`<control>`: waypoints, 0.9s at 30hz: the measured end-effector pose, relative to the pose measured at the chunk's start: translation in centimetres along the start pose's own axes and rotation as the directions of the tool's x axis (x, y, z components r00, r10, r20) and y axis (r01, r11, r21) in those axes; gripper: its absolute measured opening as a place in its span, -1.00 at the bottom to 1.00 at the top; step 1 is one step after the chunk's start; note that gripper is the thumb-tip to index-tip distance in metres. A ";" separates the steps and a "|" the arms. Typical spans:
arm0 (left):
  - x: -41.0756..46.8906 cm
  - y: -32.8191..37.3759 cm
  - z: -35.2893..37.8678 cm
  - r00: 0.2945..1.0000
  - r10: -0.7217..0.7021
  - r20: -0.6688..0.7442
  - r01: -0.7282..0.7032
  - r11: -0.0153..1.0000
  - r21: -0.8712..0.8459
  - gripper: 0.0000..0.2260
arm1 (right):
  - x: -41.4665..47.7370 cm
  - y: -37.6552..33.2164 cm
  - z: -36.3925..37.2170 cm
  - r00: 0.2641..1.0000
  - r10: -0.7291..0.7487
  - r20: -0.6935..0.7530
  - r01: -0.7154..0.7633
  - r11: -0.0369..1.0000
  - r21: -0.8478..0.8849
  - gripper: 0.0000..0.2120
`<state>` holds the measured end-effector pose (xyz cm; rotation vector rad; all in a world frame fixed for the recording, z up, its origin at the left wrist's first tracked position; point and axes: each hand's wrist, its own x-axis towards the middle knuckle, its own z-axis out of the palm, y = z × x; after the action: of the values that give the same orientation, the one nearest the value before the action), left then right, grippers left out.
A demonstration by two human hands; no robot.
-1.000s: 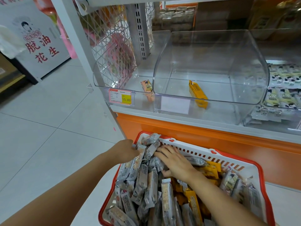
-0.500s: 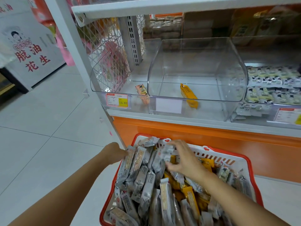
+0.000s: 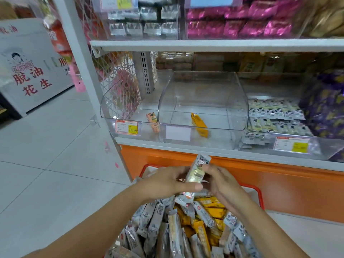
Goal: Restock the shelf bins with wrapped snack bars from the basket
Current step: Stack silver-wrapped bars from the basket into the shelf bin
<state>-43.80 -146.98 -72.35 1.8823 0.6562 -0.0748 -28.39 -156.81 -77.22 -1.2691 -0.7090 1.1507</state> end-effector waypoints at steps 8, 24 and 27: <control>0.8 3.1 1.8 0.977 0.151 -0.152 -0.169 0.979 -0.113 -0.46 | -4.1 -2.8 -0.2 0.972 -0.182 -0.149 0.163 0.978 -0.131 -0.58; 0.9 4.3 1.0 0.981 0.078 0.179 0.063 0.739 -0.671 -0.52 | -7.4 -6.9 -6.7 0.960 -0.145 -0.239 0.131 0.988 -0.076 -0.66; 0.8 4.4 1.7 0.985 0.048 0.167 0.076 0.748 -0.659 -0.61 | -7.2 -6.7 -6.1 0.975 -0.114 -0.189 0.101 0.992 -0.076 -0.71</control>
<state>-40.57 -149.32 -69.62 1.1553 0.4856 -0.0091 -23.40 -165.00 -70.79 -1.3610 -0.6667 0.9083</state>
